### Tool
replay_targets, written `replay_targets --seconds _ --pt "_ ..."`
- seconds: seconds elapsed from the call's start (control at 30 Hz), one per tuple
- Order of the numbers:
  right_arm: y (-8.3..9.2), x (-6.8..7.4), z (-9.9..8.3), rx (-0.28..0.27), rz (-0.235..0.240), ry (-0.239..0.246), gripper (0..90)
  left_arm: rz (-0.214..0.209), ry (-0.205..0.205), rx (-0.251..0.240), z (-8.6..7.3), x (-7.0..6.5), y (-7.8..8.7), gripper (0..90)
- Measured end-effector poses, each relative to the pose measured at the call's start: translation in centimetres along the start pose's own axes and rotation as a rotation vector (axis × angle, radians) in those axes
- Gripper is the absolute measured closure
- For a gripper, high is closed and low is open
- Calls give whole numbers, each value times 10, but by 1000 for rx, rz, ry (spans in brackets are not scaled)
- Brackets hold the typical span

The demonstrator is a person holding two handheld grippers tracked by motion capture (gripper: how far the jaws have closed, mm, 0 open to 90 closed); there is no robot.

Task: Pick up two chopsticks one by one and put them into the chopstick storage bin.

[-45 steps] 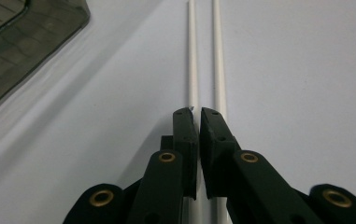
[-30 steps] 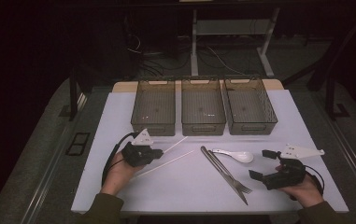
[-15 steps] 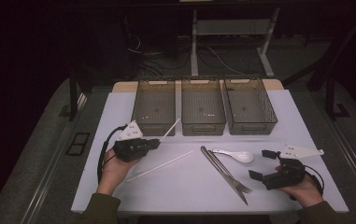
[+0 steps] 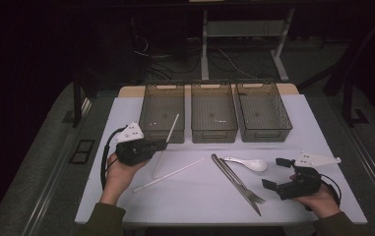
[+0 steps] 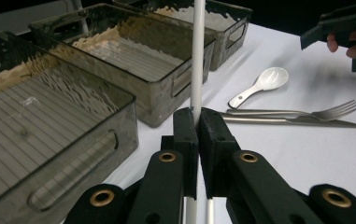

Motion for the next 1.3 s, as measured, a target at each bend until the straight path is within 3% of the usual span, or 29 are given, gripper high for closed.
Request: replay_targets --seconds 0.43,0.8,1.03,1.3 --pt "0 -1 -1 -1 -7 -11 10 17 13 -55 30 22 1 852" --pt "0 -2 -1 -6 -10 -15 10 48 0 -87 77 49 3 852" --pt "1 -2 -1 -7 -11 -17 10 101 -8 -88 101 72 1 851" --pt "2 -2 -1 -10 -12 -23 10 152 5 -76 106 95 -7 851"
Point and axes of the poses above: each handheld gripper's, and its own axes: y roughly backward along the jaws, z roughly out of its top, x roughly to its left, the point moved 5 cm from there along -y, roughly forward along the jaws, and after that the axes turned 5 degrees about -x, right-handed, at the moved point
